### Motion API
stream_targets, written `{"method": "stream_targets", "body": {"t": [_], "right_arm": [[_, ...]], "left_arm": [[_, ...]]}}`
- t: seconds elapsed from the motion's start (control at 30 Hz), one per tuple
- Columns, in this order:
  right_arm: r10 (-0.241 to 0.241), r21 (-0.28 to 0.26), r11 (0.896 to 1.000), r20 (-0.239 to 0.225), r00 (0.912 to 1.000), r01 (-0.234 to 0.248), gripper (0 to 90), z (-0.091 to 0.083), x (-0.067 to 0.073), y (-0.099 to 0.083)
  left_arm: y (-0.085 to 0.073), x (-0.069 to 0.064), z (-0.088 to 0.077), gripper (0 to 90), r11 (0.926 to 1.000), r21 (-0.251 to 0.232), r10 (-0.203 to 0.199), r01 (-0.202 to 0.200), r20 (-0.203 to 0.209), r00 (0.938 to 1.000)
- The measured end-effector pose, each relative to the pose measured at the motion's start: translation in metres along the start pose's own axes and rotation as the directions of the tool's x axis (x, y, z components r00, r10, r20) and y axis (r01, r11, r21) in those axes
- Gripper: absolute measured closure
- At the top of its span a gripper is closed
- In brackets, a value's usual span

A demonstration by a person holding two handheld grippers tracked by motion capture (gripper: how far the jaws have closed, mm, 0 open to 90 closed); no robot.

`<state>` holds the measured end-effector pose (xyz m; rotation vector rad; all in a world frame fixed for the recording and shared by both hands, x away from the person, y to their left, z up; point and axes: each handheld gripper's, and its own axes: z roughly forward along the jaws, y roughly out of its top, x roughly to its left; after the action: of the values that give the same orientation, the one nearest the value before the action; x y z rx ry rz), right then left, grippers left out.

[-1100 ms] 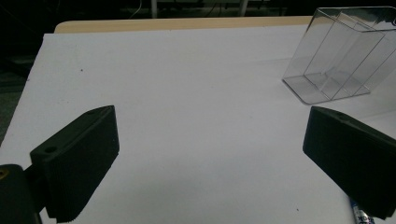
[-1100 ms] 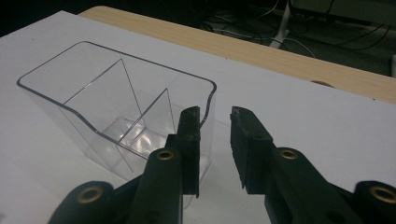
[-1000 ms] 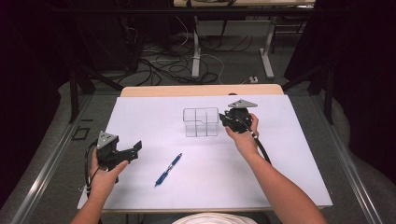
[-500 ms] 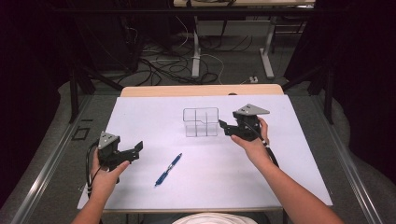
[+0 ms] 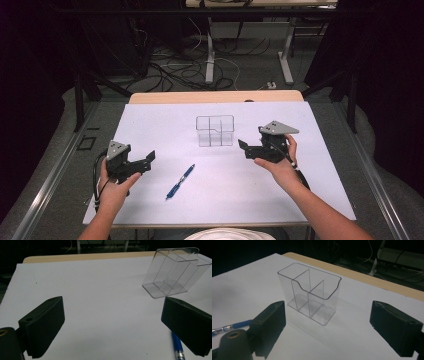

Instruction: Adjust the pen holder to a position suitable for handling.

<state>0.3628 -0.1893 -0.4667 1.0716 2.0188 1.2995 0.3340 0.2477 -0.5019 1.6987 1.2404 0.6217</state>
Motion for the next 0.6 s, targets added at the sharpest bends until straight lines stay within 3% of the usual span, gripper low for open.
{"method": "stream_targets", "body": {"t": [0.2,0.47,0.6], "right_arm": [[0.036,0.017,0.999,0.011,0.9993,-0.036,0.2,-0.014,-0.005,-0.013],[0.074,0.029,0.997,0.059,0.9955,-0.076,0.0,-0.029,-0.023,-0.033],[0.091,0.039,0.995,0.073,0.9932,-0.094,0.0,-0.034,-0.03,-0.041]], "left_arm": [[0.0,-0.008,0.004,0.8,0.9987,0.026,0.044,-0.045,0.016,0.9989],[0.003,-0.02,0.005,0.2,0.9956,0.047,0.079,-0.081,0.053,0.9955],[0.008,-0.028,0.006,0.3,0.9933,0.06,0.094,-0.099,0.094,0.9912]]}}
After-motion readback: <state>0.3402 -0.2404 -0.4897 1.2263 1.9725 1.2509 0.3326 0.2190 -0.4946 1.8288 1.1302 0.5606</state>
